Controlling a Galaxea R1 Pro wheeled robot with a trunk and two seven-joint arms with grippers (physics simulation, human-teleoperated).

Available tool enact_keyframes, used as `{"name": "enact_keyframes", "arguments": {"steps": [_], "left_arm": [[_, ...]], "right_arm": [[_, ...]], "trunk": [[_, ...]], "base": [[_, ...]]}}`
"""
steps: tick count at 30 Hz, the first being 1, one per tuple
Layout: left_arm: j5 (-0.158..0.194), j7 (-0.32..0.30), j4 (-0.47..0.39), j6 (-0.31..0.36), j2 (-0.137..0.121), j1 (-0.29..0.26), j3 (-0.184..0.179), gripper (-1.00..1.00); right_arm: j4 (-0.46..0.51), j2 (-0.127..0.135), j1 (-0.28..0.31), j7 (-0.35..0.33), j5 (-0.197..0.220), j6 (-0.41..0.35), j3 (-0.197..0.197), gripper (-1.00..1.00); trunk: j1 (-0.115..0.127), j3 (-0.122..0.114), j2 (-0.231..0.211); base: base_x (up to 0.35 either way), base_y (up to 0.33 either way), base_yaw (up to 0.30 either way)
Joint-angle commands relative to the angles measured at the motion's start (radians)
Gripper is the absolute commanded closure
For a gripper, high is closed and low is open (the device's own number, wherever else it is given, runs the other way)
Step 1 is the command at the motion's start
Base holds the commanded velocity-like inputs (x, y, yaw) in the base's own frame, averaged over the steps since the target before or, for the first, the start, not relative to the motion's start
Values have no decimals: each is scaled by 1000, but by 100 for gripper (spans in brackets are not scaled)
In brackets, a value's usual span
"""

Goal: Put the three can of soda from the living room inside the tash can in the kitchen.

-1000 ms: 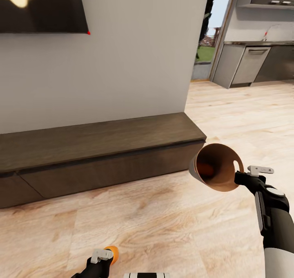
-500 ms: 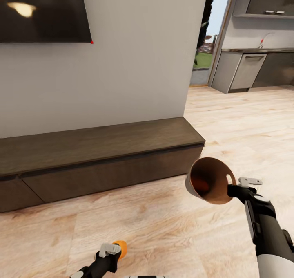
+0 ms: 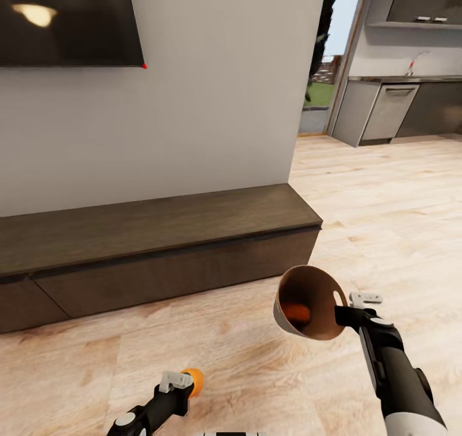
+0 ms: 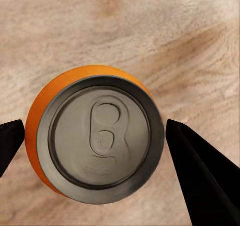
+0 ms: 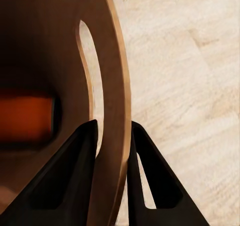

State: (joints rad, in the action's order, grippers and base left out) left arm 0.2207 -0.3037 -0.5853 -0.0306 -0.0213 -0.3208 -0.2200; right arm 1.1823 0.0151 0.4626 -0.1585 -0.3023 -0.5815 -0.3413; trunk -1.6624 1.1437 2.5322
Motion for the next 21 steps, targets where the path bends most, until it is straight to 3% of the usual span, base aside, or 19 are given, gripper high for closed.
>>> {"name": "enact_keyframes", "arguments": {"steps": [1,5,9,10,16,18,21], "left_arm": [[-6,-3,0,-6,-2,-6,2,100],[-23,-24,22,-28,1,-29,10,100],[-26,-44,43,-50,1,-50,12,100],[-26,-98,79,-154,1,-51,13,100],[-25,-118,-115,-67,-2,-50,17,100],[-23,-121,-217,-22,-5,-42,18,100],[-23,-123,-280,7,-6,-37,19,100]], "right_arm": [[-6,6,0,-7,6,6,6,100],[-32,28,-9,-14,-3,30,-16,100],[-58,28,-11,-19,-42,58,-40,100],[-111,27,-11,-123,57,115,-108,100],[-114,24,-12,-119,54,117,-98,100],[-116,23,-12,-110,54,115,-59,100],[-116,22,-12,-105,53,112,-30,100]], "trunk": [[0,0,0],[0,0,0],[0,0,0],[0,0,0],[0,0,0],[0,0,0],[0,0,0]], "base": [[0,0,0],[0,0,0],[0,0,0],[0,0,0],[0,0,0],[0,0,0],[0,0,0]]}}
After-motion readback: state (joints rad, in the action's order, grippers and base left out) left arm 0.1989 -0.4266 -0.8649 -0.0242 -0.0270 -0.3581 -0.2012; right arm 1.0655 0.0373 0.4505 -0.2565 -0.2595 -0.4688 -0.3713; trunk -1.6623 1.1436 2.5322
